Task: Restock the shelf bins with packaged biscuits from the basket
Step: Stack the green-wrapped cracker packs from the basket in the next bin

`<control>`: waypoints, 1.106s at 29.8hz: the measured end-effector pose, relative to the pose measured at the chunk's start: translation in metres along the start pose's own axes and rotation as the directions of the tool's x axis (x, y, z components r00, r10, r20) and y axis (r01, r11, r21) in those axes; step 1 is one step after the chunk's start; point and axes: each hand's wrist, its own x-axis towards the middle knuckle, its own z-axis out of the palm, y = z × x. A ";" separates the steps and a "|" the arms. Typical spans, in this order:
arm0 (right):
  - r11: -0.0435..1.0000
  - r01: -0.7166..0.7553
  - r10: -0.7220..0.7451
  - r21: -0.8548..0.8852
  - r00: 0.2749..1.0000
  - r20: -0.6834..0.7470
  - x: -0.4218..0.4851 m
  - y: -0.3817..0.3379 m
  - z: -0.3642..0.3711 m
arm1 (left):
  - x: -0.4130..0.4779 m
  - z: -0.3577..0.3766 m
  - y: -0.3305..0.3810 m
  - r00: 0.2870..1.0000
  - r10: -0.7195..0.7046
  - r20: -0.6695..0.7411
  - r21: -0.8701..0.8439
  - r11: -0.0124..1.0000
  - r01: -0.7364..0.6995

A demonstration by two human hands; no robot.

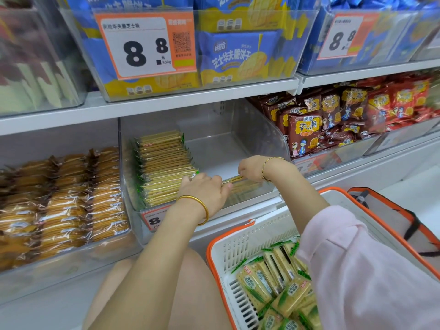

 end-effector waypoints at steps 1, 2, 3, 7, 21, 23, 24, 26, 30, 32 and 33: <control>1.000 -0.011 0.011 0.020 1.000 -0.003 0.001 0.002 0.001 | 0.000 0.000 0.000 1.000 0.002 -0.004 0.000 1.000 -0.002; 0.999 -0.011 0.011 0.037 1.000 -0.013 0.001 0.004 0.001 | -0.001 0.000 0.000 1.000 0.005 -0.006 -0.001 1.000 -0.005; 0.997 -0.021 0.023 0.069 0.999 -0.028 0.000 0.006 0.001 | -0.001 0.000 -0.001 1.000 0.010 -0.010 -0.001 1.000 -0.010; 0.996 -0.027 0.039 0.082 0.988 -0.149 -0.005 0.014 0.001 | 0.000 0.001 -0.002 0.999 0.021 -0.032 -0.003 1.000 -0.021; 0.734 0.203 0.281 0.648 0.778 -0.562 -0.128 0.049 0.110 | -0.039 0.054 0.039 0.725 0.454 -0.519 -0.014 0.843 -0.538; 0.729 0.018 0.316 0.684 0.877 -0.361 -0.129 0.065 0.168 | -0.038 0.086 0.045 0.773 0.515 -0.371 -0.093 0.807 -0.583; 0.728 -0.071 0.351 0.681 0.893 -0.281 -0.130 0.073 0.192 | -0.038 0.100 0.045 0.802 0.517 -0.299 -0.138 0.808 -0.573; 0.685 -0.267 0.477 0.678 0.868 -0.140 -0.130 0.088 0.233 | -0.039 0.124 0.044 0.854 0.483 -0.194 -0.212 0.829 -0.517; 0.595 -0.546 0.623 0.589 0.777 0.090 -0.114 0.097 0.281 | -0.033 0.138 0.048 0.927 0.363 -0.097 -0.382 0.847 -0.371; 0.594 -0.635 0.652 0.495 0.740 0.167 -0.101 0.089 0.294 | -0.029 0.140 0.048 0.955 0.284 -0.083 -0.440 0.850 -0.291; 0.601 -0.673 0.674 0.431 0.717 0.180 -0.096 0.084 0.298 | -0.027 0.141 0.047 0.964 0.254 -0.074 -0.466 0.846 -0.258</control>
